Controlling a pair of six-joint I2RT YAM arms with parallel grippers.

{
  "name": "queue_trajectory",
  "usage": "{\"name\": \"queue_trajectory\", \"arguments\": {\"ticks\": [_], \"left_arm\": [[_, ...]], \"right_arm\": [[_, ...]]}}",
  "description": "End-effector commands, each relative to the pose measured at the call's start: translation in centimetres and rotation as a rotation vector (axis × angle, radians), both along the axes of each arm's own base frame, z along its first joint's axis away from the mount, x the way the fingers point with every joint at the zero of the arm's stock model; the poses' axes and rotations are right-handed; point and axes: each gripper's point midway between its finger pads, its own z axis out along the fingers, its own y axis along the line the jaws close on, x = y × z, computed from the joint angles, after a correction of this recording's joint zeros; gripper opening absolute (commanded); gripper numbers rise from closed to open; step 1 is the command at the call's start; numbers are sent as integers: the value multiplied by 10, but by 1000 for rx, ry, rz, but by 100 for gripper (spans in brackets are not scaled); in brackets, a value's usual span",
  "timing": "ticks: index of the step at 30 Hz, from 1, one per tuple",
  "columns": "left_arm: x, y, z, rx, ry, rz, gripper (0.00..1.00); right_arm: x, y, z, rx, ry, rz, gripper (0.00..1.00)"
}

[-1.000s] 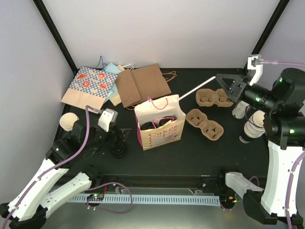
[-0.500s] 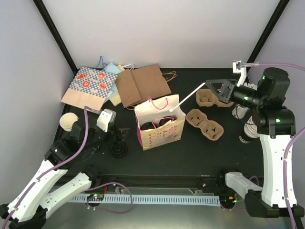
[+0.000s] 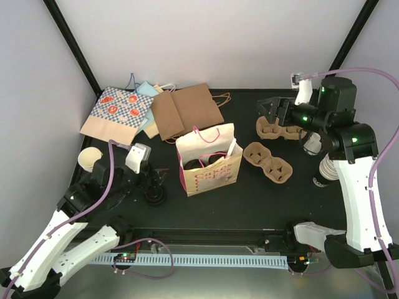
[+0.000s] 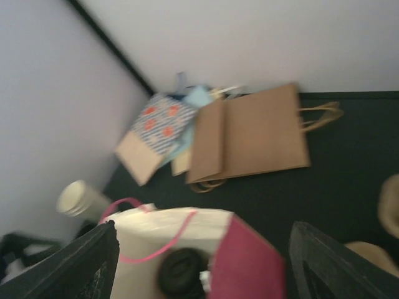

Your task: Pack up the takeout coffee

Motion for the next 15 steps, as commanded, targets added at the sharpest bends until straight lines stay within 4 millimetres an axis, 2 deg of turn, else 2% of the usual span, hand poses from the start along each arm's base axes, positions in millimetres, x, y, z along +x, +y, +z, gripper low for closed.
{"name": "queue_trajectory", "arguments": {"ticks": [1, 3, 8, 10, 12, 15], "left_arm": [[-1, 7, 6, 5, -27, 21, 99], [0, 7, 5, 8, -30, 21, 99], [2, 4, 5, -1, -37, 11, 99], [4, 0, 6, -14, -39, 3, 99], [5, -5, 8, -27, -41, -9, 99], [11, -11, 6, -33, -42, -20, 99]], "right_arm": [[26, -65, -24, -269, 35, -354, 77], [35, -93, -34, -372, 60, -495, 76], [48, -163, -67, -663, 171, -835, 59], [56, -178, -83, -738, 231, -892, 55], [65, -189, -95, -738, 284, -918, 53], [78, -205, -103, -775, 318, -1005, 49]]}}
